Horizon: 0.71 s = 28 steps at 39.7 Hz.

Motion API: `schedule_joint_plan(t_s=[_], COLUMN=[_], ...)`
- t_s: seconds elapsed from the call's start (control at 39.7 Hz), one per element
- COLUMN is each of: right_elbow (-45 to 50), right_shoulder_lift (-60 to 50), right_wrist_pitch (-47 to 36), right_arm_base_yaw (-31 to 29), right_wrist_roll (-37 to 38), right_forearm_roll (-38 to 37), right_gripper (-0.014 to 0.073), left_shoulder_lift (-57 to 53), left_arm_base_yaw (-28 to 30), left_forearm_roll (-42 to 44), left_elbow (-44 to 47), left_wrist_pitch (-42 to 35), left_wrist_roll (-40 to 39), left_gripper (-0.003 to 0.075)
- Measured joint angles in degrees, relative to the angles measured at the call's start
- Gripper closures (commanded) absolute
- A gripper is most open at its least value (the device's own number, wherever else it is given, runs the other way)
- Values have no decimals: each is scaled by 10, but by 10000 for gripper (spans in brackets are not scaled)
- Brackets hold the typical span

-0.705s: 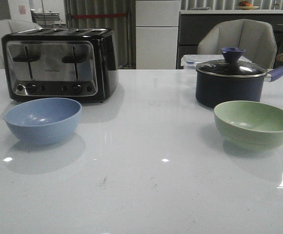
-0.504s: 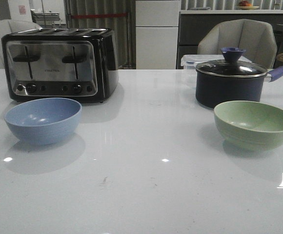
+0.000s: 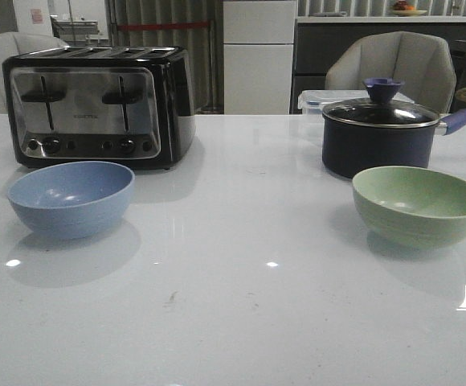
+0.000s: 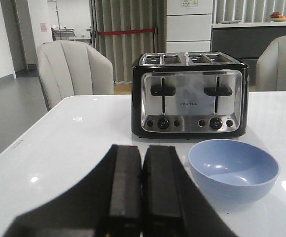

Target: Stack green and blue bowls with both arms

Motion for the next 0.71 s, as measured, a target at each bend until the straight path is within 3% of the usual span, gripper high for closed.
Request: schedule_joint_plan(t_s=[0.4, 0.71], right_elbow=[-22, -218], right_shoulder_lift=[0, 41], right_wrist_pitch=[-5, 124], right_arm_base_yaw=[0, 0], right_wrist_roll=[0, 0], right_forearm_roll=[1, 5], right_gripper=[572, 572], left_shoulder_lift=[0, 29], left_arm_base_yaw=[0, 0], left_forearm_roll=[0, 0], left_elbow=[-24, -230], left_wrist_pitch=[-30, 89], left_wrist_roll=[0, 0], left_gripper=[622, 622])
